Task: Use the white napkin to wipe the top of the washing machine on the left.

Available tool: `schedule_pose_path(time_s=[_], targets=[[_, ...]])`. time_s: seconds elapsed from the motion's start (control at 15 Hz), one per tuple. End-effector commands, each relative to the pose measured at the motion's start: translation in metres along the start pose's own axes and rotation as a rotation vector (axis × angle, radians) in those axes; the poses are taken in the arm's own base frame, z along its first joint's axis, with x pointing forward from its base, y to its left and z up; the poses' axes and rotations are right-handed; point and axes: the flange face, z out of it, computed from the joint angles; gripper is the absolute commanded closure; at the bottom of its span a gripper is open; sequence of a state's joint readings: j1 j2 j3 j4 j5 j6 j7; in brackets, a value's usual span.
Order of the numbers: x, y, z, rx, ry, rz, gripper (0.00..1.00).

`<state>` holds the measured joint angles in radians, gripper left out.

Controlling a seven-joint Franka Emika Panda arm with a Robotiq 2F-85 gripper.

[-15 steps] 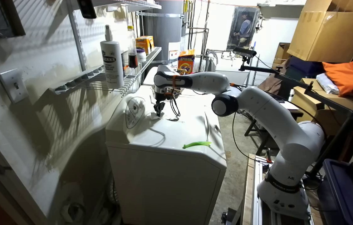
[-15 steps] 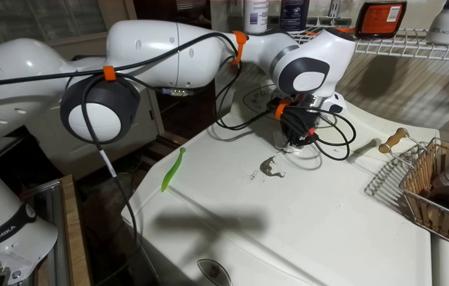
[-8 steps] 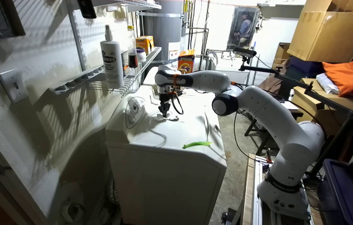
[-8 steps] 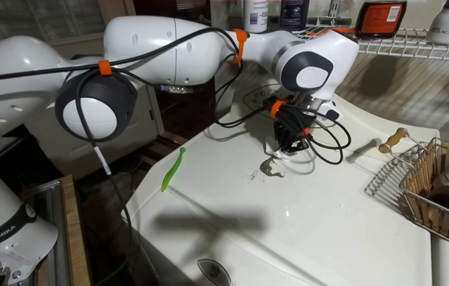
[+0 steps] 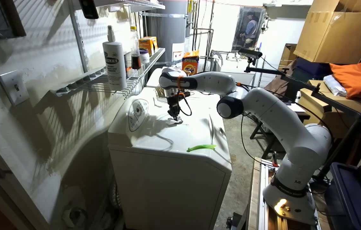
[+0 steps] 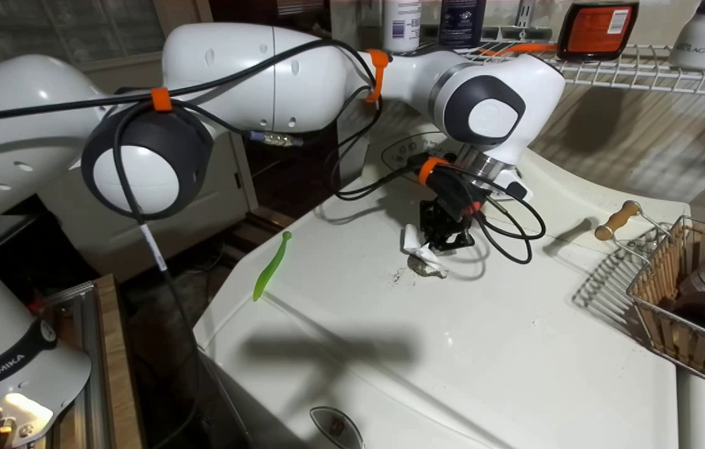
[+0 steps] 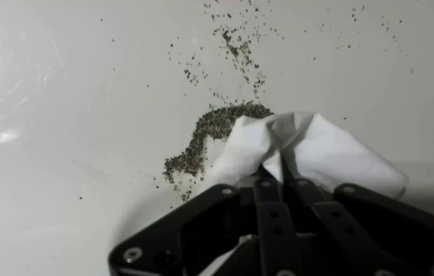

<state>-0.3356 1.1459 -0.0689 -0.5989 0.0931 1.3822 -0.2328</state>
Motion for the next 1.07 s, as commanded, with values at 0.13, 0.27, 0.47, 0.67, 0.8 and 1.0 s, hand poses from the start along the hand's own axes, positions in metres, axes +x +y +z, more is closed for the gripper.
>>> schedule_pose_path(time_s=[0.13,0.27,0.47,0.67,0.8,1.0], targets=[[0.006,-0.004,0.022,-0.001,-0.035,-0.005,0.99],[0.007,-0.015,0.009,0.016,-0.002,-0.019,0.99],[0.006,-0.034,-0.007,0.029,0.025,-0.032,0.99],[0.009,-0.054,-0.025,0.004,0.086,-0.061,0.99],[0.010,-0.064,-0.040,-0.028,0.131,-0.072,0.99],[0.010,-0.078,-0.064,-0.041,0.209,-0.097,0.99]])
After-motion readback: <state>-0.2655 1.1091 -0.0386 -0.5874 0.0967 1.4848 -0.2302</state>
